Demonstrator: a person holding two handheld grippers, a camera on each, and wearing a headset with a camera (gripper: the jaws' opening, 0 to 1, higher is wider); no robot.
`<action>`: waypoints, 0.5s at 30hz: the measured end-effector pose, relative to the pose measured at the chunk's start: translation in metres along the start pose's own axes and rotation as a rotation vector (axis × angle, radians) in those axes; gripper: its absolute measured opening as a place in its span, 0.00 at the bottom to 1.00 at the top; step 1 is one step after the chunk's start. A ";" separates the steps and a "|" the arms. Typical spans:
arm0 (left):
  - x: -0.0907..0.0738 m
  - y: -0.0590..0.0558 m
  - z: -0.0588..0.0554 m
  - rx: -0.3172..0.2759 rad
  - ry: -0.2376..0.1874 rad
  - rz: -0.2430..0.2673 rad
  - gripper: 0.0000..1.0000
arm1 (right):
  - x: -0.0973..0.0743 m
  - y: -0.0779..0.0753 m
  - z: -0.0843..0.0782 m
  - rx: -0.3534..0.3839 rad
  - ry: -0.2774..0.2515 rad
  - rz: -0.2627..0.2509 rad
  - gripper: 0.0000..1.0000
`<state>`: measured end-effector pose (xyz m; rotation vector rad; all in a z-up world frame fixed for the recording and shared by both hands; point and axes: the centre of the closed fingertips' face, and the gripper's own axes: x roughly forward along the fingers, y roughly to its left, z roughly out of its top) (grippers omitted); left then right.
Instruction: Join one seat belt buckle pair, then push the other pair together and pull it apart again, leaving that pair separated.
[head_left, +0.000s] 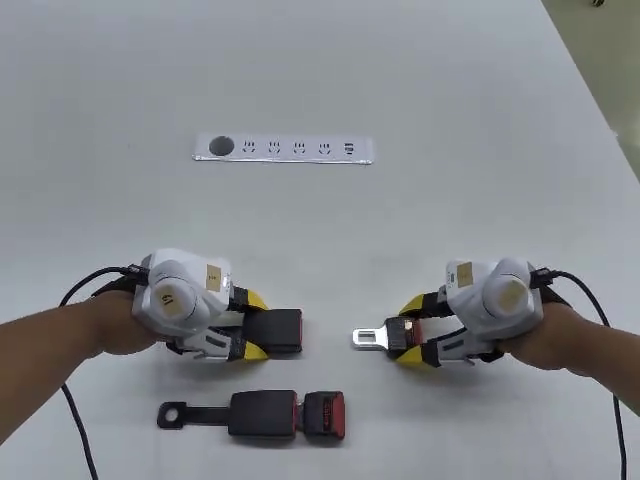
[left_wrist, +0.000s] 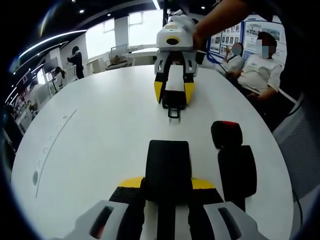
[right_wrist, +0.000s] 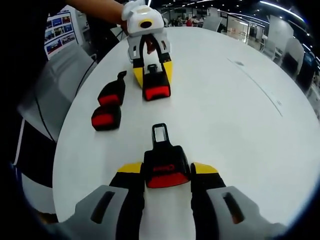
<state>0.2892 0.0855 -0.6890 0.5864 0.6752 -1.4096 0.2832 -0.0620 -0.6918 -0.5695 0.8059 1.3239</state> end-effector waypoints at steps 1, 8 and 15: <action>0.000 0.000 0.000 -0.001 0.001 0.000 0.34 | 0.002 0.002 0.003 0.000 -0.002 0.000 0.34; -0.001 -0.001 -0.001 -0.008 0.010 0.002 0.34 | 0.011 0.003 0.019 0.009 -0.028 -0.001 0.34; -0.002 -0.002 -0.001 -0.007 0.016 0.003 0.34 | 0.022 0.008 0.032 0.011 -0.044 -0.003 0.34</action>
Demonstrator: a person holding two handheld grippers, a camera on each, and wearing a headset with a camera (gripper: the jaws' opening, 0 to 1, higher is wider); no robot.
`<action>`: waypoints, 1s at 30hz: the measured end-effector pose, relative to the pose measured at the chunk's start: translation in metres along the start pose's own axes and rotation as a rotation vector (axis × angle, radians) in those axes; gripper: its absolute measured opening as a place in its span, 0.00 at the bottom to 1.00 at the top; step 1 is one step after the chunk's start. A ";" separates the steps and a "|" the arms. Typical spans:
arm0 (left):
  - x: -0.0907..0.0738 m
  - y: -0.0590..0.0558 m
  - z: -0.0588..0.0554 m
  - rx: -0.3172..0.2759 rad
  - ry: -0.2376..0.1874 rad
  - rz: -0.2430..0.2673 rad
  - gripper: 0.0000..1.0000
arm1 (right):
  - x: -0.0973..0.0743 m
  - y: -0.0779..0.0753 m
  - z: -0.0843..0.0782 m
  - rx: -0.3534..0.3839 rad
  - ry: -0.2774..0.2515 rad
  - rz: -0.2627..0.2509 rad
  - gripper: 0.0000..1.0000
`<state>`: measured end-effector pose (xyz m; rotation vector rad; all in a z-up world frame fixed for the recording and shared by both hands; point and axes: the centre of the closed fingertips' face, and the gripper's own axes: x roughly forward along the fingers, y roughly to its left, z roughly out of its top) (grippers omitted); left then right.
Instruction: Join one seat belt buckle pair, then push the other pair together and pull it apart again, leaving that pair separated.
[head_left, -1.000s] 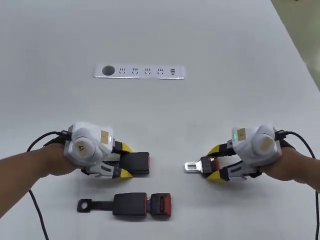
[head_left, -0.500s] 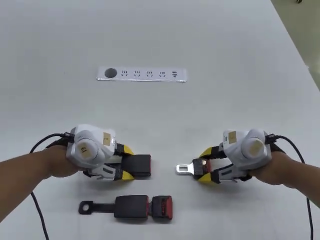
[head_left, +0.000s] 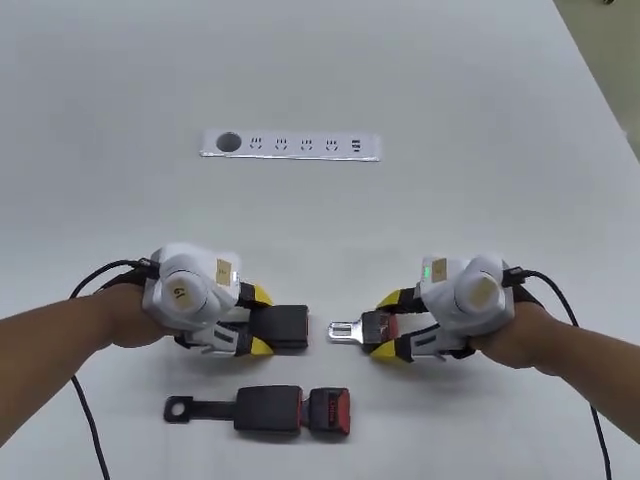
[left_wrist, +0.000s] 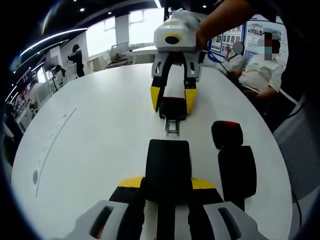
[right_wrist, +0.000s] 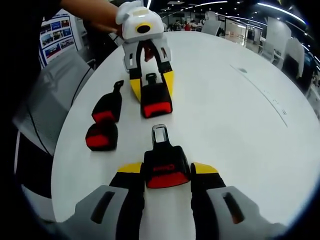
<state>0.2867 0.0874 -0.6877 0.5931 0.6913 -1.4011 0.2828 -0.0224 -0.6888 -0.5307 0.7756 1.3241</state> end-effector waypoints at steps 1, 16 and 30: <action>0.000 0.000 0.000 0.000 0.000 0.000 0.34 | 0.001 0.002 0.002 -0.002 -0.003 0.004 0.34; -0.001 -0.001 -0.002 0.006 0.011 -0.002 0.34 | 0.024 0.004 0.024 -0.008 -0.040 0.017 0.34; 0.000 0.000 -0.003 0.014 0.017 -0.008 0.33 | 0.027 0.004 0.034 -0.008 -0.056 0.030 0.33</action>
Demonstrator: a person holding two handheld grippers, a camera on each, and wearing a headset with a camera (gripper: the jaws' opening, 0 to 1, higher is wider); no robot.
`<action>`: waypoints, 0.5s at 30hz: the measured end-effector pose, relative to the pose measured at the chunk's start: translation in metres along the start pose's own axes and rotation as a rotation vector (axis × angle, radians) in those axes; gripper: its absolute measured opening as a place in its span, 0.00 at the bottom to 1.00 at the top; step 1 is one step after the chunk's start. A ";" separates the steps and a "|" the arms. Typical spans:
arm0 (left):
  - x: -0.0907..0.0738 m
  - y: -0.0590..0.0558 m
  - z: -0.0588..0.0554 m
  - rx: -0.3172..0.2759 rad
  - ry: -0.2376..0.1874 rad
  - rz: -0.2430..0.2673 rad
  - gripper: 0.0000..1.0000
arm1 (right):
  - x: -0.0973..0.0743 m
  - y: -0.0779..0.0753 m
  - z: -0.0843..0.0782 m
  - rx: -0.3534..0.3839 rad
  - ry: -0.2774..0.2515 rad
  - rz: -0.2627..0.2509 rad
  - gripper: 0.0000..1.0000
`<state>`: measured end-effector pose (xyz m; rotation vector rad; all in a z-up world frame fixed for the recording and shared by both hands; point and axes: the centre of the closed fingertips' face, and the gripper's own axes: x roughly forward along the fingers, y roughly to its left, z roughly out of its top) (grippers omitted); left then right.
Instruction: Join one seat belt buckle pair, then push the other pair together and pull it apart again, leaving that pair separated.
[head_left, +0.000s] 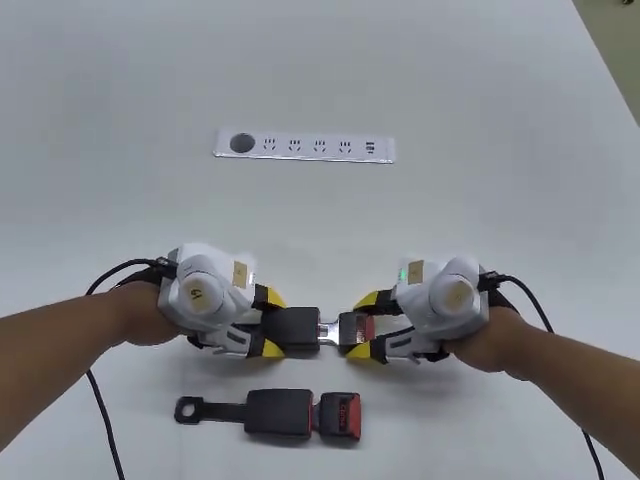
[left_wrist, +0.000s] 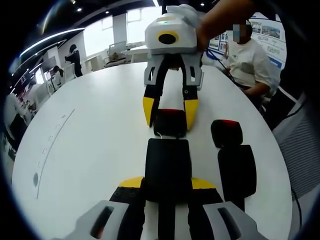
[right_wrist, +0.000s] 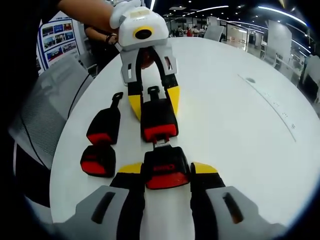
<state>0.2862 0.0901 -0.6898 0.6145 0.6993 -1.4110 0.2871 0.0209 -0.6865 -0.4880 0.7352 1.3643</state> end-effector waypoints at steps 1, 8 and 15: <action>0.000 0.000 0.000 0.000 0.000 0.000 0.33 | 0.000 0.000 0.001 -0.001 0.000 0.000 0.33; 0.001 0.000 0.001 0.001 -0.001 -0.006 0.33 | 0.012 -0.001 0.008 0.005 -0.017 -0.004 0.32; 0.002 0.000 0.001 -0.004 -0.001 -0.012 0.33 | 0.012 -0.003 0.008 0.005 -0.006 0.001 0.32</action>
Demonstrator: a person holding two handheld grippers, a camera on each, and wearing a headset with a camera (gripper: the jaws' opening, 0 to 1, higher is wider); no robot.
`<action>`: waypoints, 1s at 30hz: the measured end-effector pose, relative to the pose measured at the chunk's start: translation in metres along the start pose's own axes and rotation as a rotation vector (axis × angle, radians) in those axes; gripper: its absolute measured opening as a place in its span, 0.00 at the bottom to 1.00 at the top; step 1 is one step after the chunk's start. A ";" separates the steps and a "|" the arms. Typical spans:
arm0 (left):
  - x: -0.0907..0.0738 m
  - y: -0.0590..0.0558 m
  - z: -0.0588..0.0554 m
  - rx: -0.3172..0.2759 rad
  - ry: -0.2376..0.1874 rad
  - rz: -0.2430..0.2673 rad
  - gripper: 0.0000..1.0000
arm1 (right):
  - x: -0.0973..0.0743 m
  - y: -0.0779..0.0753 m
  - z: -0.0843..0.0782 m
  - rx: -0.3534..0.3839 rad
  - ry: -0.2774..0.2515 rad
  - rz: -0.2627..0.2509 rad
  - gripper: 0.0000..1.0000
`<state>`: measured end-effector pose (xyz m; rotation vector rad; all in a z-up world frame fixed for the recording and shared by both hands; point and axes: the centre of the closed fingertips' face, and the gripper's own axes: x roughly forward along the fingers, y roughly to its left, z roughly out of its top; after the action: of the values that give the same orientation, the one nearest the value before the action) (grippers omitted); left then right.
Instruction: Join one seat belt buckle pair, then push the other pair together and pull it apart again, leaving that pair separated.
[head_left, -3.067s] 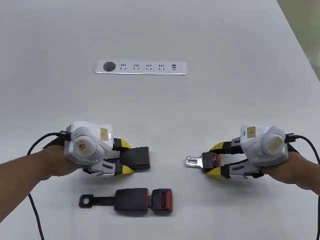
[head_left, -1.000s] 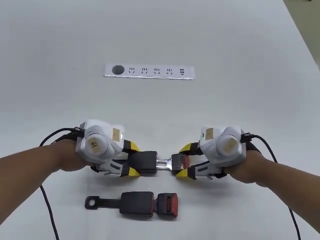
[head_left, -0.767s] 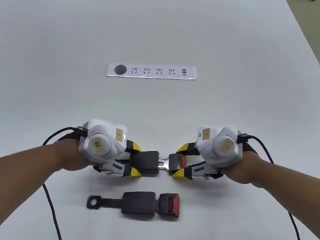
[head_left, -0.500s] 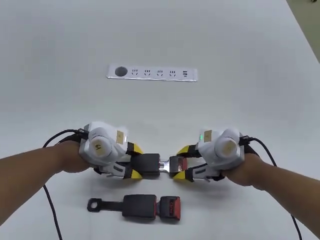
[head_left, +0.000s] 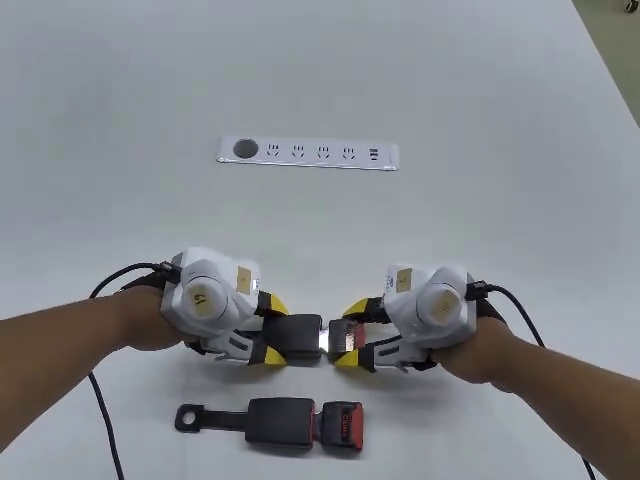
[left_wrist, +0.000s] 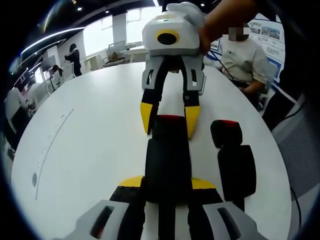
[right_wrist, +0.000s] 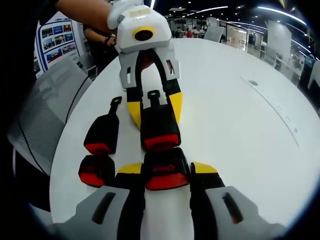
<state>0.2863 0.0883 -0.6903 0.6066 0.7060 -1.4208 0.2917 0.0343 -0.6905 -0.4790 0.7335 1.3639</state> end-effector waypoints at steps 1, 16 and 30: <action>0.000 0.000 0.000 0.001 0.001 0.000 0.33 | 0.000 -0.001 -0.001 0.001 0.001 -0.001 0.32; 0.001 0.001 -0.001 0.001 0.013 0.001 0.33 | 0.001 0.002 -0.001 -0.009 0.013 -0.003 0.32; 0.000 0.001 -0.002 0.000 0.011 0.001 0.33 | 0.003 0.003 -0.001 -0.009 0.012 -0.002 0.32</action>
<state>0.2872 0.0894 -0.6918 0.6150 0.7150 -1.4174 0.2888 0.0362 -0.6926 -0.4948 0.7370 1.3643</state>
